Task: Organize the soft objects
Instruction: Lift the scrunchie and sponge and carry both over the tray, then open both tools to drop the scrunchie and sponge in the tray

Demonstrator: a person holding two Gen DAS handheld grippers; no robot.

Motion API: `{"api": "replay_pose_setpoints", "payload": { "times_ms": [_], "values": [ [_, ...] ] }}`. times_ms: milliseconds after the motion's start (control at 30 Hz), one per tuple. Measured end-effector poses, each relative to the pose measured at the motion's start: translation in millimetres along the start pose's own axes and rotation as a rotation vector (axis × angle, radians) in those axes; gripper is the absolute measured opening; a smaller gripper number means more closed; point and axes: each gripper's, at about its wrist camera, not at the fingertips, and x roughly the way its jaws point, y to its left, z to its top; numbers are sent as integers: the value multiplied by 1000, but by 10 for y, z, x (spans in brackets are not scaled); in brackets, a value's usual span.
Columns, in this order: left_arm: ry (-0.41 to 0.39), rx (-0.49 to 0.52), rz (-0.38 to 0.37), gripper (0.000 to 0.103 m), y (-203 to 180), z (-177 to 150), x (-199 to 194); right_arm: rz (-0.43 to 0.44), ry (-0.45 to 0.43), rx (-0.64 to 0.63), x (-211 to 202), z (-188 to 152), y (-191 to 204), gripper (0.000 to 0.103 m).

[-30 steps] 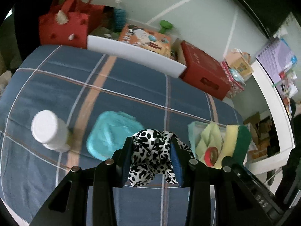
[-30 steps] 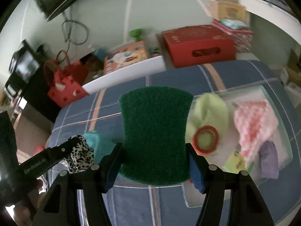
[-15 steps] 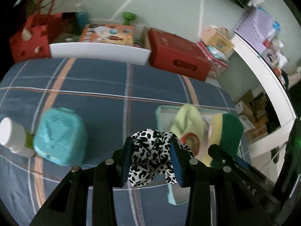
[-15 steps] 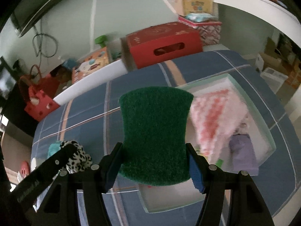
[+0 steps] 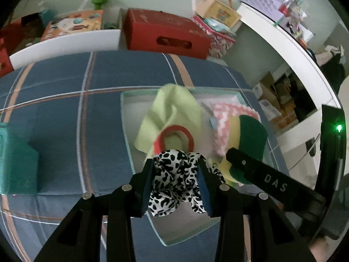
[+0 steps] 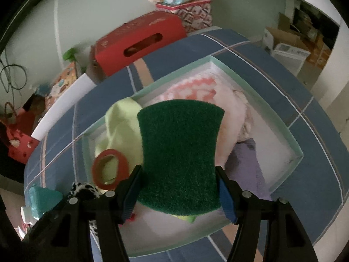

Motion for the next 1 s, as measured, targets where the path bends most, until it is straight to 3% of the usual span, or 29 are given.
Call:
{"api": "replay_pose_setpoints", "payload": {
  "times_ms": [400, 467, 633, 800, 900, 1000],
  "values": [
    [61, 41, 31, 44, -83, -83, 376, 9, 42, 21, 138, -17, -58, 69],
    [69, 40, 32, 60, -88, -73, 377, 12, 43, 25, 130, -14, -65, 69],
    [69, 45, 40, 74, -104, -68, 307, 19, 47, 8, 79, -5, -46, 70],
    [53, 47, 54, 74, -113, -64, 175, 27, 18, -11, -65, 2, -7, 71],
    [41, 33, 70, 74, -68, -54, 86, 25, 5, -23, -126, 3, 28, 83],
    [40, 22, 99, 75, -1, -59, 26, 25, 10, -30, -128, -1, 53, 84]
  ]
}}
